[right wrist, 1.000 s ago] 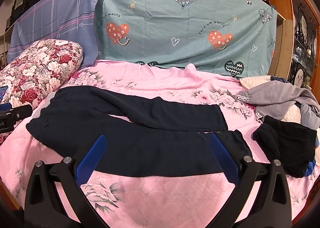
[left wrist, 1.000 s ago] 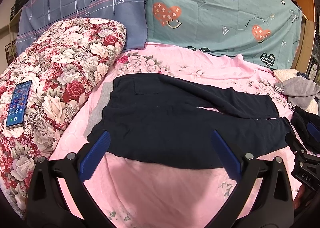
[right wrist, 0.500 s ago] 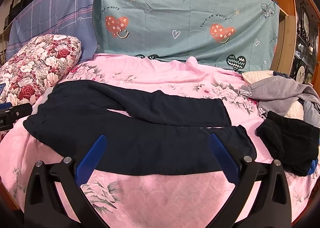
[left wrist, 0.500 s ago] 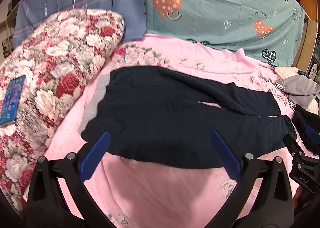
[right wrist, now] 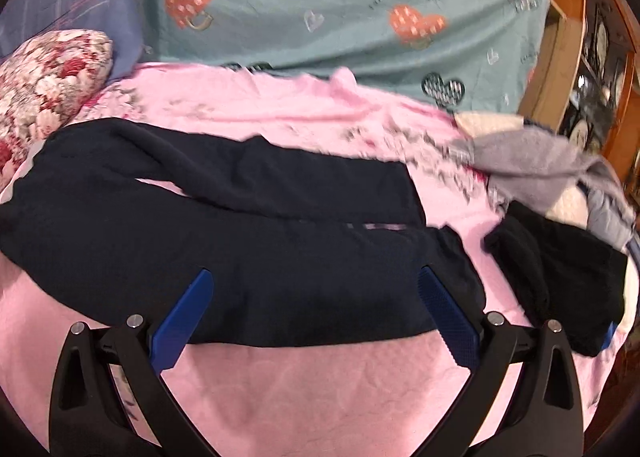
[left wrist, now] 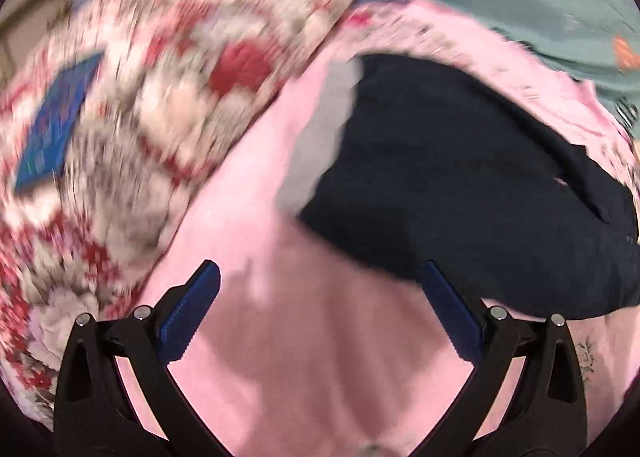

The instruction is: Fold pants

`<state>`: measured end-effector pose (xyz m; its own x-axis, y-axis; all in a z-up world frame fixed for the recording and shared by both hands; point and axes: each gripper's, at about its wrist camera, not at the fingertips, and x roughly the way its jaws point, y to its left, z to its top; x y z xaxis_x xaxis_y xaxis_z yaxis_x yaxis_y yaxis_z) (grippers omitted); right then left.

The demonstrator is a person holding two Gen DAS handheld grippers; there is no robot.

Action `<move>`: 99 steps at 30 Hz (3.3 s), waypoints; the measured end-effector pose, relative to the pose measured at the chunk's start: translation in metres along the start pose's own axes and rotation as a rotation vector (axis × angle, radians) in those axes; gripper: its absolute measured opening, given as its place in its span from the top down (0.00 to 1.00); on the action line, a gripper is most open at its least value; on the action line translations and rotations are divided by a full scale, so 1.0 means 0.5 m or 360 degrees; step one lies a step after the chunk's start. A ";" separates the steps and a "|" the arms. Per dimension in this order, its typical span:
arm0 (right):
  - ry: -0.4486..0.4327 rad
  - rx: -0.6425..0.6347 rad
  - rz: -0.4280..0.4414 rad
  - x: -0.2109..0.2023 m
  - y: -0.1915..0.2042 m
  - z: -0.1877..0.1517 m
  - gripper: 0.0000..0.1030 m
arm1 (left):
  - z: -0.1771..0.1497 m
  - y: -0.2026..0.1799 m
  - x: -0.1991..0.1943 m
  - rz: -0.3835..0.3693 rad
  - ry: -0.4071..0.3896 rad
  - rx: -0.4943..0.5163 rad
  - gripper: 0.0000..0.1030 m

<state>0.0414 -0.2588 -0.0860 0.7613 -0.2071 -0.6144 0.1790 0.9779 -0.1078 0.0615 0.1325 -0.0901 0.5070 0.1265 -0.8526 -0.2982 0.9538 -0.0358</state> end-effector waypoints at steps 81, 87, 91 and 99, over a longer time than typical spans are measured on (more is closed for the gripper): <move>0.0425 0.0383 0.0082 0.359 -0.271 0.089 0.58 | 0.158 -0.119 0.075 -0.0282 -0.0160 0.0028 0.13; 0.0247 0.0250 0.0024 0.343 -0.279 0.154 0.93 | 0.139 -0.135 0.132 -0.0148 -0.0072 0.0146 0.14; 0.0275 0.0063 -0.0352 0.393 -0.292 0.185 1.00 | 0.146 -0.134 0.144 -0.0090 -0.0072 0.0195 0.14; 0.0281 0.0206 -0.0182 0.409 -0.307 0.198 0.18 | 0.169 -0.109 0.089 -0.0097 -0.0203 0.0179 0.13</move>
<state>0.2310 -0.4541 -0.1177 0.6129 -0.2969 -0.7322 0.3447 0.9344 -0.0903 0.1687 0.1091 -0.0819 0.6221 0.0942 -0.7772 -0.1751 0.9843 -0.0208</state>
